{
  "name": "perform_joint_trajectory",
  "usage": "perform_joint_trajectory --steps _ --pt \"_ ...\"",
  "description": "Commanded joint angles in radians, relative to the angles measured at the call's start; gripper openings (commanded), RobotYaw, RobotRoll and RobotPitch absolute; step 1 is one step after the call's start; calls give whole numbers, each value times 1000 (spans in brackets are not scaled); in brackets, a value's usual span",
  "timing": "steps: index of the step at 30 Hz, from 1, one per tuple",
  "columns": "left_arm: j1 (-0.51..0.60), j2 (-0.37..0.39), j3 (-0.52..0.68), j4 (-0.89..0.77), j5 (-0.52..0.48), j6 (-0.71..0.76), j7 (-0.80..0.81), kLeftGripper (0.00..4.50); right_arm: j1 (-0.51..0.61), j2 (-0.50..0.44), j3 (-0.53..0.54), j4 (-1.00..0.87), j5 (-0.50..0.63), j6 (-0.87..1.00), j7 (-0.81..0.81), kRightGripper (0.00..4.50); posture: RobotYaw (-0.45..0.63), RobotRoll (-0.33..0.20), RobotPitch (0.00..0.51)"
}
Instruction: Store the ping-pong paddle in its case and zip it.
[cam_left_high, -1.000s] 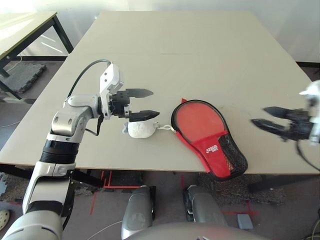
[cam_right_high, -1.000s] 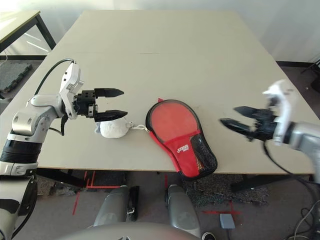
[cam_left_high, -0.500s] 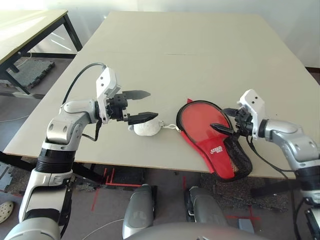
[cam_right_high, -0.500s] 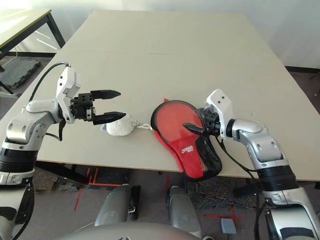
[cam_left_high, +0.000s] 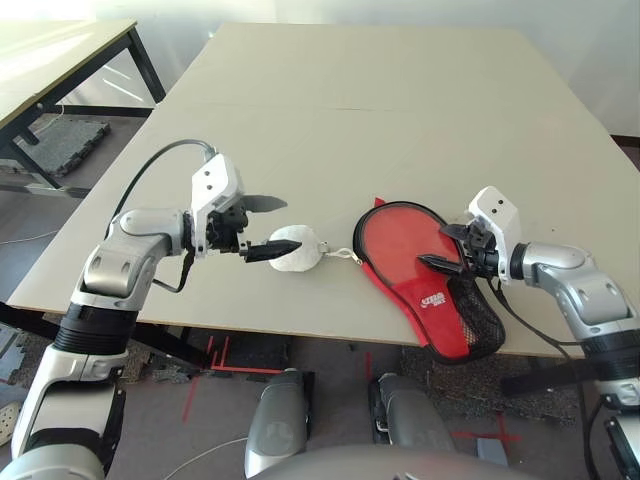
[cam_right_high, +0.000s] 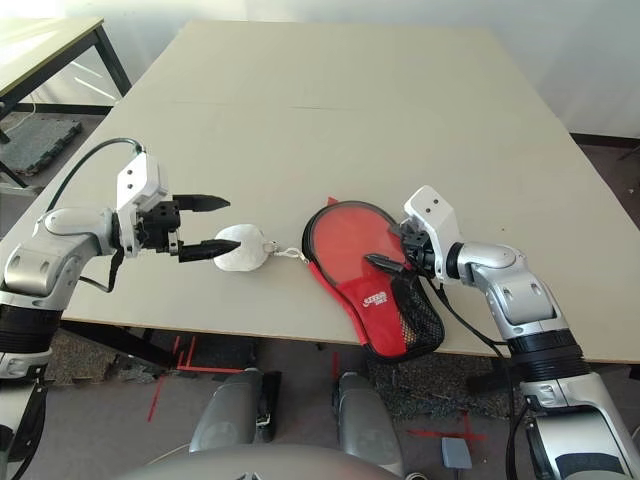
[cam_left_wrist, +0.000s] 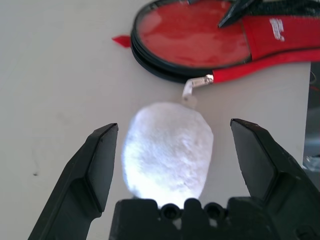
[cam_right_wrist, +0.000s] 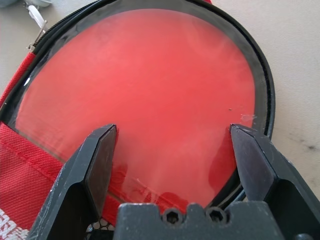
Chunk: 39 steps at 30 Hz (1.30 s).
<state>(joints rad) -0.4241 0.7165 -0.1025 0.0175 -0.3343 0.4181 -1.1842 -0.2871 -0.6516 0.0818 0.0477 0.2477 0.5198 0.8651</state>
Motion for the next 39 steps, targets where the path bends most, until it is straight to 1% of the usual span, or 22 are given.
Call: perform_joint_trajectory --steps 1,4,7,8,9,12,16,18,20,21,28,33,39 --pt "-9 16 -50 24 50 -30 -23 4500 29 -3 23 5 -13 28 4 4456 134 0 91" --pt "-24 22 -111 90 146 -100 -14 4500 28 1 19 3 -11 32 2 4456 133 0 90" --pt "-64 -14 -148 179 206 -132 18 4500 26 12 14 -5 2 45 0 4456 134 0 89" --pt "-79 -27 -159 205 225 -147 28 4149 25 14 13 -7 3 49 -1 4500 134 0 89" --pt "-97 -43 -170 232 254 -164 51 3936 24 15 13 -8 3 51 -1 4500 133 0 89" --pt "-157 -95 -192 317 323 -208 117 2830 25 18 14 -7 -1 52 -2 4500 129 0 90" --pt "-227 -149 -208 413 368 -235 144 1339 30 20 15 -6 -5 52 -4 4500 123 0 91" --pt "-265 -173 -217 469 394 -264 159 740 37 20 16 -10 -6 56 -5 4500 120 0 92" --pt "-315 -197 -223 545 433 -299 203 284 44 22 18 -14 -6 59 -6 4500 116 0 93" --pt "-345 -212 -223 592 451 -312 231 183 49 23 21 -15 -7 60 -7 4500 114 0 95" --pt "-518 -302 -219 878 532 -448 386 176 68 31 28 -22 -15 65 -15 4500 103 0 92" --pt "-656 -375 -190 1085 563 -581 579 175 87 31 26 -21 -22 59 -23 4500 70 0 87" --pt "-768 -468 -164 1211 583 -732 800 172 115 37 17 -51 -10 78 -39 4500 48 0 92"
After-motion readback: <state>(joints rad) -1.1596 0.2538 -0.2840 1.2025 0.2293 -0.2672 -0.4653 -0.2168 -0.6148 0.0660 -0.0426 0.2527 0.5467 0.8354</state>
